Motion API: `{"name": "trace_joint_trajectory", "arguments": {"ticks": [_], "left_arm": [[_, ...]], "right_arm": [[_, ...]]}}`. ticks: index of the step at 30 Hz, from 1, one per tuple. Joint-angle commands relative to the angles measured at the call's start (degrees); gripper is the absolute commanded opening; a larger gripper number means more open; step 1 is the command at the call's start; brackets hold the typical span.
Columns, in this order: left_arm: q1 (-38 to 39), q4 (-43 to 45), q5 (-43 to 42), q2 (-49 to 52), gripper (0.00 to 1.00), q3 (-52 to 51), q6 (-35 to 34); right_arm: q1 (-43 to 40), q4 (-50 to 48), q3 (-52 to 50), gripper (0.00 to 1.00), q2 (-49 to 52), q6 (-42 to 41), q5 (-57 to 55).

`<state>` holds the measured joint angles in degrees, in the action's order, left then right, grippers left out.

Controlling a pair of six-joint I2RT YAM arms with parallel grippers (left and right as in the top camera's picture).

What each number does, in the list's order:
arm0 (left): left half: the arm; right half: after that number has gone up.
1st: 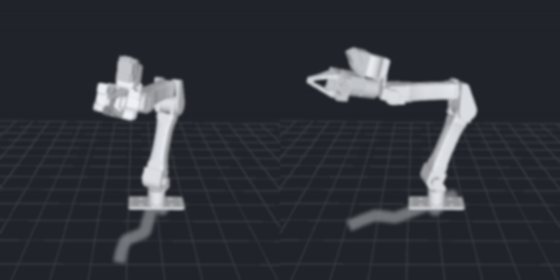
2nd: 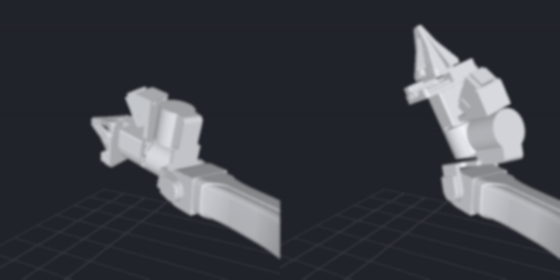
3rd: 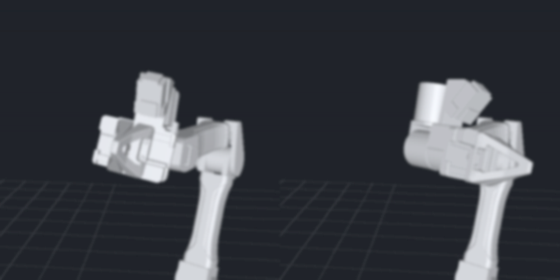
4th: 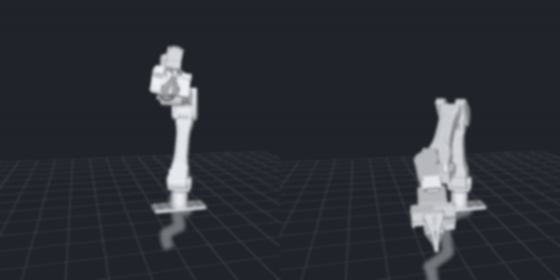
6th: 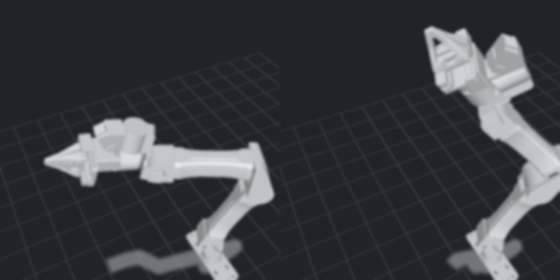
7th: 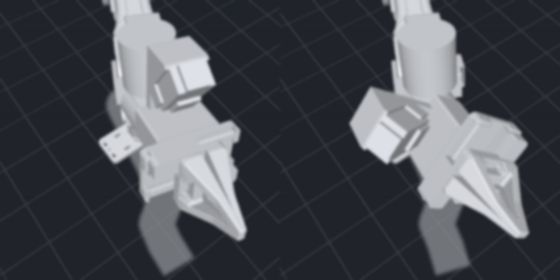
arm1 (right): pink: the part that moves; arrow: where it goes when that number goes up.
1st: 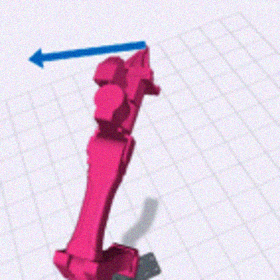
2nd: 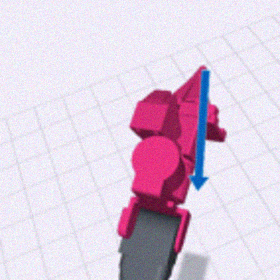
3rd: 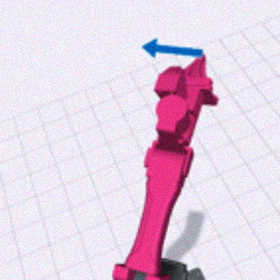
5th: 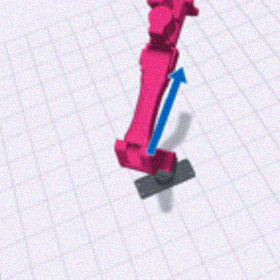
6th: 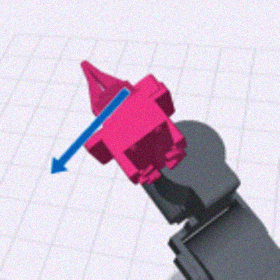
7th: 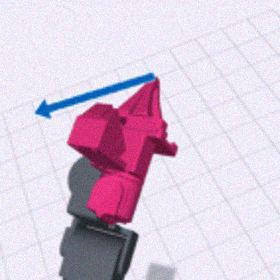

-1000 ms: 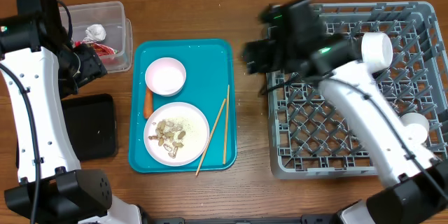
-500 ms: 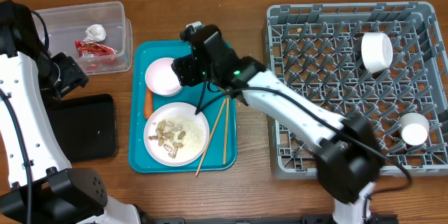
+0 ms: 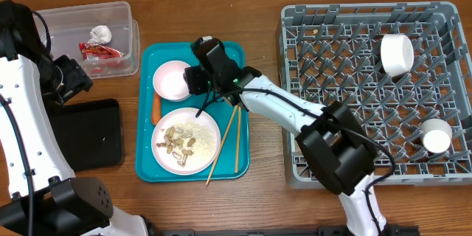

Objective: Sort waste into correct bins and load items into the dishwasher
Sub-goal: 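Move the right gripper to the pink bowl on the tray, then grasp the pink bowl and place it in the rack with the right gripper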

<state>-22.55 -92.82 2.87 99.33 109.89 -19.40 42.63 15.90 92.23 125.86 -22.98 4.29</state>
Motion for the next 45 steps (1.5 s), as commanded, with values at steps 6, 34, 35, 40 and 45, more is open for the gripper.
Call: {"name": "trace_joint_trajectory", "arguments": {"ticks": [6,34,35,40,45], "left_arm": [[-0.35,0.37,0.52,-0.35,0.70,0.85,-0.81],[-0.31,1.20,0.50,-0.35,0.70,0.85,-0.79],[-0.31,1.44,0.50,-0.35,0.70,0.85,-0.79],[-0.31,1.57,0.44,-0.35,0.70,0.85,-0.81],[-0.31,1.57,0.07,-0.35,0.70,0.85,-0.81]], "right_arm": [[1.40,-0.39,0.68,0.45,2.62,-1.29,0.15],[-14.23,22.73,0.92,0.04,-27.08,11.69,-48.50],[-16.17,25.81,0.92,0.04,-29.40,11.72,-52.94],[-22.25,30.08,0.72,0.04,-30.58,11.89,-64.92],[-29.59,30.10,-2.38,0.04,-27.08,9.27,-80.96]]}}
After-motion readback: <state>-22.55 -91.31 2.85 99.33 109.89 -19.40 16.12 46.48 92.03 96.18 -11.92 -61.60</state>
